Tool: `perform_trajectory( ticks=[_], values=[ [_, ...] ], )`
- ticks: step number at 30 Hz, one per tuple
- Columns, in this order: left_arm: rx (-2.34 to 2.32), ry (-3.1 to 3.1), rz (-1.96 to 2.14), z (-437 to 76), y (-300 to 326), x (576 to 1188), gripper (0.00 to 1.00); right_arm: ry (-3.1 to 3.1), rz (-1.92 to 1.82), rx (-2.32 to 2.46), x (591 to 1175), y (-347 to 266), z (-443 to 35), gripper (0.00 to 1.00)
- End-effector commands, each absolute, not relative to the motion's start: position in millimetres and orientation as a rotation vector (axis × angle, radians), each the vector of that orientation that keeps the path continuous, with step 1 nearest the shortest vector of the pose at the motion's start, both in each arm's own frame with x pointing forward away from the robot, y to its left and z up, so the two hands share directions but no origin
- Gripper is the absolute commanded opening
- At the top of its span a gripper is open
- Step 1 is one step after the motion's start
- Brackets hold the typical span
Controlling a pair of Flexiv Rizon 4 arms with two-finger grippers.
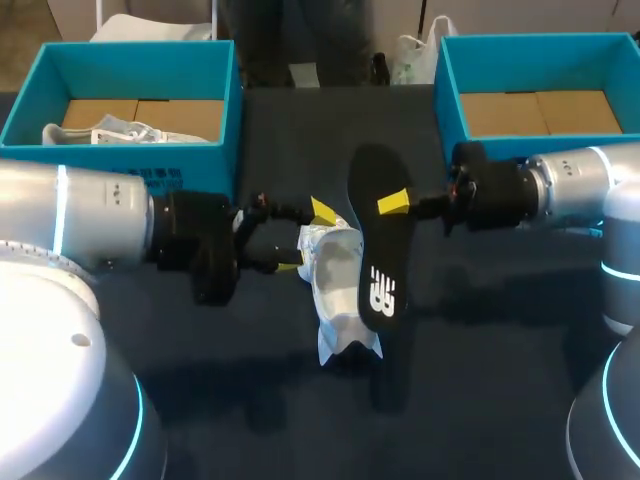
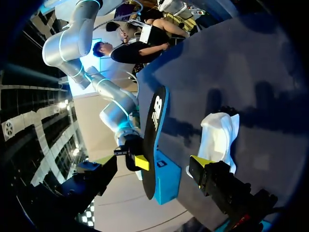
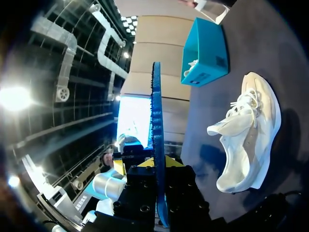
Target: Take the shoe out of the shoebox, open the shoe tongue, remove and reinsert the insole, then place the shoe into the shoebox
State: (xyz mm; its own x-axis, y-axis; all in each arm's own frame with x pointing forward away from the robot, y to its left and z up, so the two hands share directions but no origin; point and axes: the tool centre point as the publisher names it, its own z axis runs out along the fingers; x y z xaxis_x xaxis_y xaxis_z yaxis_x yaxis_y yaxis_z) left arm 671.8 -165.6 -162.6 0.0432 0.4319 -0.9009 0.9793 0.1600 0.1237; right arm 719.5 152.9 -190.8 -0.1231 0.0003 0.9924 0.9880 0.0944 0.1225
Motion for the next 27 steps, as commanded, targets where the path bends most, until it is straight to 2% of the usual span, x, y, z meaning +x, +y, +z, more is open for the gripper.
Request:
perform_trajectory(
  ticks=[1, 8, 15, 27],
  values=[
    [1.451, 1.577, -0.736, -160, -167, 675, 1.00, -1.343, -1.223, -1.074, 722, 156, -195, 0.00],
    [1.451, 1.577, -0.736, -160, -167, 675, 1.00, -1.334, -1.213, -1.074, 723, 158, -199, 0.00],
    [1.349, 1.730, -0.642, -133, -176, 685, 1.00, -1.331, -1.203, -1.076, 722, 158, -200, 0.00],
    [1.536, 1.916, -0.445, -112, -185, 702, 1.00, -1.334, -1.194, -1.072, 723, 160, -200, 0.00]
  ],
)
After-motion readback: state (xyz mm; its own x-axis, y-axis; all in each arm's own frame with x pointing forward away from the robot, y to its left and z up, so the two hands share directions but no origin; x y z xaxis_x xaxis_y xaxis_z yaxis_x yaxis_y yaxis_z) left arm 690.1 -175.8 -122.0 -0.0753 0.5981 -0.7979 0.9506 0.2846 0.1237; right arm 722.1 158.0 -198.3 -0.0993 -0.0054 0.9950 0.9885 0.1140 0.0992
